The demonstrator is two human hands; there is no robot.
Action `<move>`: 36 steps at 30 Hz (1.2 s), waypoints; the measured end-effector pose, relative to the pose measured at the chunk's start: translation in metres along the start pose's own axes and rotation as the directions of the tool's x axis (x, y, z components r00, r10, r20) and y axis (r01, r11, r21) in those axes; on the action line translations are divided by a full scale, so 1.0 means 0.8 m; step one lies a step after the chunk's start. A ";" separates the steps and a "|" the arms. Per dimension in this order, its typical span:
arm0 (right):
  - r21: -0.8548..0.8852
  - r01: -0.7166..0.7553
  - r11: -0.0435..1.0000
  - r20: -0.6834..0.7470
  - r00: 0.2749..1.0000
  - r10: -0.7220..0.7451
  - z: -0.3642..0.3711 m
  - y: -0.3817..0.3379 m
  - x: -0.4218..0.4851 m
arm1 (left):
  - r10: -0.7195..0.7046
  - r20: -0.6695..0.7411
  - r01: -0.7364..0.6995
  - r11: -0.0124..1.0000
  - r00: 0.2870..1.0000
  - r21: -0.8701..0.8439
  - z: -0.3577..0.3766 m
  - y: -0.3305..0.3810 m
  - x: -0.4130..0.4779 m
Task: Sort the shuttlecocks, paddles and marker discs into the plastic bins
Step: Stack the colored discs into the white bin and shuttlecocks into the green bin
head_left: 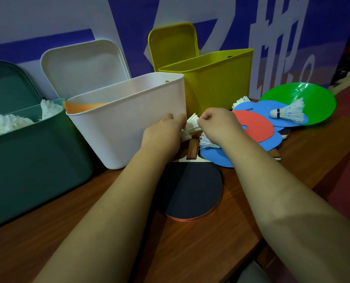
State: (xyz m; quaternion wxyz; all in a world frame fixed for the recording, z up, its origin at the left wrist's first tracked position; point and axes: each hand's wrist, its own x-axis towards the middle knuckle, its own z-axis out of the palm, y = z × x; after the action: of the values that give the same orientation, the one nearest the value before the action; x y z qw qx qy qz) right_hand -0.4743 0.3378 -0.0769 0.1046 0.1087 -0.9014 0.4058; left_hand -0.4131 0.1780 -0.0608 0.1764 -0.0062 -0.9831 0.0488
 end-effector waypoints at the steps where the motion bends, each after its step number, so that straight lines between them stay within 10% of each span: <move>1: 0.031 0.026 0.999 -0.041 0.999 -0.025 -0.001 -0.001 -0.001 | -0.008 -0.001 0.008 1.000 1.000 0.005 -0.004 -0.001 0.000; 14: 0.393 0.354 0.849 -0.329 0.916 -0.230 0.000 -0.037 -0.026 | -0.113 0.168 0.148 0.967 0.979 -0.207 -0.120 -0.048 -0.022; 22: 0.841 0.073 0.535 -0.062 0.997 -0.039 0.021 -0.123 -0.065 | -0.180 0.157 0.212 0.952 0.971 -0.222 -0.225 -0.106 -0.103; 36: 0.885 0.070 0.461 0.045 0.971 -0.233 0.073 -0.296 -0.100 | -0.533 -0.096 0.466 0.802 0.841 -0.373 -0.273 -0.255 -0.227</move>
State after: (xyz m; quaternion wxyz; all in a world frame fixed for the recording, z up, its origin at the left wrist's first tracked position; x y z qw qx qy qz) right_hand -0.3377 0.1498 0.0310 -0.0024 0.2587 -0.5582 0.7883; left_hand -0.1660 -0.0101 0.0999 0.2752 0.2193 -0.9208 -0.1683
